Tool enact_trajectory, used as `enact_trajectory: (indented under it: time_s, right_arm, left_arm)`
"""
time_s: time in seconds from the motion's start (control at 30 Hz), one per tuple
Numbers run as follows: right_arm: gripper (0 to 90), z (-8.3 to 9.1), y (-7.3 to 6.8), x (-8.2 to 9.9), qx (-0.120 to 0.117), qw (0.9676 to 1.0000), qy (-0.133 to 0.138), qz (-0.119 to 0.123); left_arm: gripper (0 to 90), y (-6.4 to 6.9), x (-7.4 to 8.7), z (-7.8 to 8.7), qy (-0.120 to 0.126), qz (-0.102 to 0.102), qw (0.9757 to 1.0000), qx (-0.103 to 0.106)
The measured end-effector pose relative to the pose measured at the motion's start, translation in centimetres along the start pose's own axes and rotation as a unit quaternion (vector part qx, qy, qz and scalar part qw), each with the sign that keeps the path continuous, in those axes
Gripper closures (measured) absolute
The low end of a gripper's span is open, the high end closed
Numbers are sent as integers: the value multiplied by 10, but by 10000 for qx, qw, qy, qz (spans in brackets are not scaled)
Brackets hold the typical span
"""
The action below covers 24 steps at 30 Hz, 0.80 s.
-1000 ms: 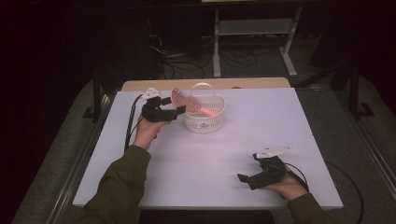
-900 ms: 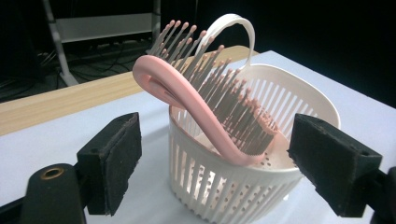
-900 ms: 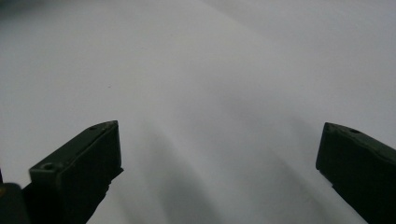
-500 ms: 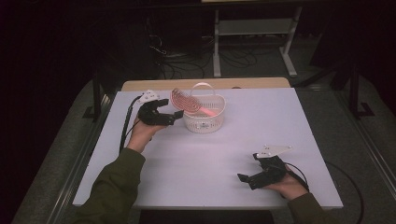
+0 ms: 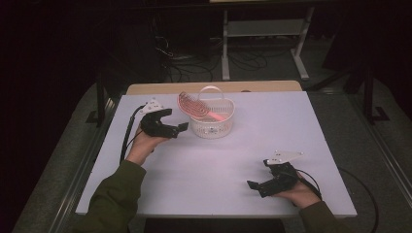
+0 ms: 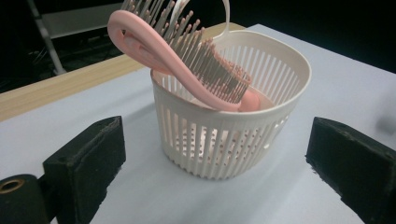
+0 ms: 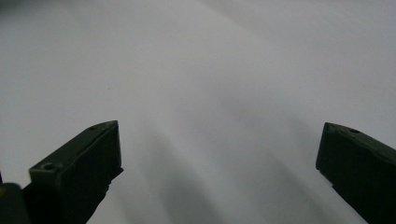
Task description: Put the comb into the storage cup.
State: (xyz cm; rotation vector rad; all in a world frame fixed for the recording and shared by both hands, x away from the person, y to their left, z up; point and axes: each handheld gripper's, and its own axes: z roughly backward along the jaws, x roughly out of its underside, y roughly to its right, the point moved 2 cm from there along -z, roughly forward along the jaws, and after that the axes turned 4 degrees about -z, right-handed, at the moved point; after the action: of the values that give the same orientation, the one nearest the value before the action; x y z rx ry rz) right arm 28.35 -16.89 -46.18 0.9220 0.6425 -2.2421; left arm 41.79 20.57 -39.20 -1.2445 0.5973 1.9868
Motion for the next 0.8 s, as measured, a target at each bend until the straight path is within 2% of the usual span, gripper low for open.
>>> enact_trajectory:
  time_s: [0.1,0.4,0.8]
  right_arm:
    - [0,0,0,0,2,10000,8,15]
    - [0,0,-1,0,0,10000,22,22]
    - [0,0,-1,0,2,10000,28,19]
  left_arm:
    - [13,3,3,3,-69,-20,9999,102]
    - [0,12,11,15,-155,-155,9997,110]
    - [0,26,29,33,-252,-183,9993,200]
